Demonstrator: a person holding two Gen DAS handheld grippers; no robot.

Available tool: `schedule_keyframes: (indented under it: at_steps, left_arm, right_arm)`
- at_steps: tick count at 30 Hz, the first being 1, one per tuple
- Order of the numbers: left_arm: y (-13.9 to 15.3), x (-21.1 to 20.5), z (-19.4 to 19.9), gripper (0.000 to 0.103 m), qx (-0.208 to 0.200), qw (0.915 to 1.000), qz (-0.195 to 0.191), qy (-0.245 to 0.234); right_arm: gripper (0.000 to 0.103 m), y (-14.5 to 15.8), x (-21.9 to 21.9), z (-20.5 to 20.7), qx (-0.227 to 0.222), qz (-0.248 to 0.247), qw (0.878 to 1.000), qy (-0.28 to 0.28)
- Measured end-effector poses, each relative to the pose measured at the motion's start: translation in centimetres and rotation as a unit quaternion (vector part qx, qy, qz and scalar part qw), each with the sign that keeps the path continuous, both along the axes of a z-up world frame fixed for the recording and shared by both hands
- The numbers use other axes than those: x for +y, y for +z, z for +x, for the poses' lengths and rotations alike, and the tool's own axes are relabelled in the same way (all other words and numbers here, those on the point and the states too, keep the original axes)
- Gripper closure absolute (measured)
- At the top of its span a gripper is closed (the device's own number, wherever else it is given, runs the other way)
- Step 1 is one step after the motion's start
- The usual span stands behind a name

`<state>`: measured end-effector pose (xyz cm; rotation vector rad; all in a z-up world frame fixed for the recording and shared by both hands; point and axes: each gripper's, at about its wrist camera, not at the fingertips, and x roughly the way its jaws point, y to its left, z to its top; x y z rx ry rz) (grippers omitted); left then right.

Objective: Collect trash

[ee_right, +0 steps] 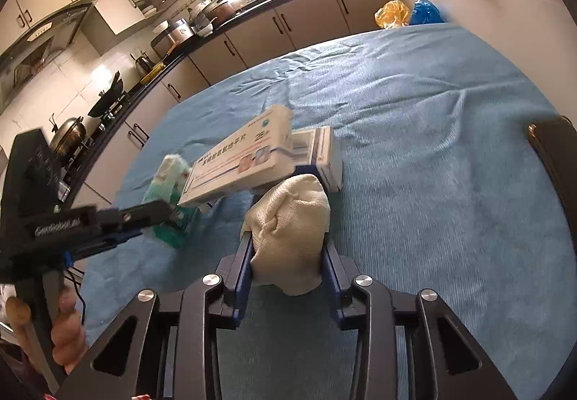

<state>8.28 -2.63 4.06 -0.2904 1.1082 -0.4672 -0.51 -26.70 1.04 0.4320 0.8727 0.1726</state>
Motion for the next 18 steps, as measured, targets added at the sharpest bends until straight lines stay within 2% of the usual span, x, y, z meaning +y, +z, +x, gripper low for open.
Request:
schedule_keyframes:
  at_steps: [3, 8, 11, 13, 15, 16, 17, 18]
  left_arm:
    - [1.1, 1.3, -3.1, 0.082, -0.01, 0.9999, 0.003, -0.008]
    - [1.7, 4.1, -8.2, 0.082, 0.0, 0.9999, -0.005, -0.011]
    - [0.7, 6.0, -10.7, 0.081, 0.027, 0.9989, -0.035, -0.014]
    - [-0.3, 7.0, -11.6, 0.08, 0.036, 0.9984, -0.043, -0.008]
    - [-0.6, 7.6, -11.9, 0.067, 0.027, 0.9993, -0.024, 0.007]
    - [-0.6, 7.9, -12.1, 0.056, 0.017, 0.9996, -0.013, 0.017]
    - [-0.5, 8.1, -12.4, 0.045, 0.001, 0.9997, -0.001, 0.024]
    - [-0.3, 8.2, -12.6, 0.042, -0.012, 0.9995, 0.006, 0.028]
  right_arm:
    - [0.066, 0.6, 0.0, -1.7, 0.002, 0.004, 1.0, 0.004]
    - [0.066, 1.1, 0.0, -5.5, 0.016, 0.03, 0.999, 0.03]
    - [0.066, 0.9, 0.2, -8.1, 0.029, 0.054, 0.997, 0.05]
    - [0.062, 0.4, 0.3, -9.4, 0.039, 0.07, 0.995, 0.061]
    - [0.052, -0.2, 0.6, -10.1, 0.042, 0.06, 0.996, 0.054]
    - [0.048, -0.5, 0.7, -10.4, 0.043, 0.053, 0.997, 0.047]
    - [0.038, -0.8, 0.8, -10.5, 0.044, 0.051, 0.997, 0.042]
    - [0.033, -1.0, 0.9, -10.7, 0.045, 0.053, 0.997, 0.035]
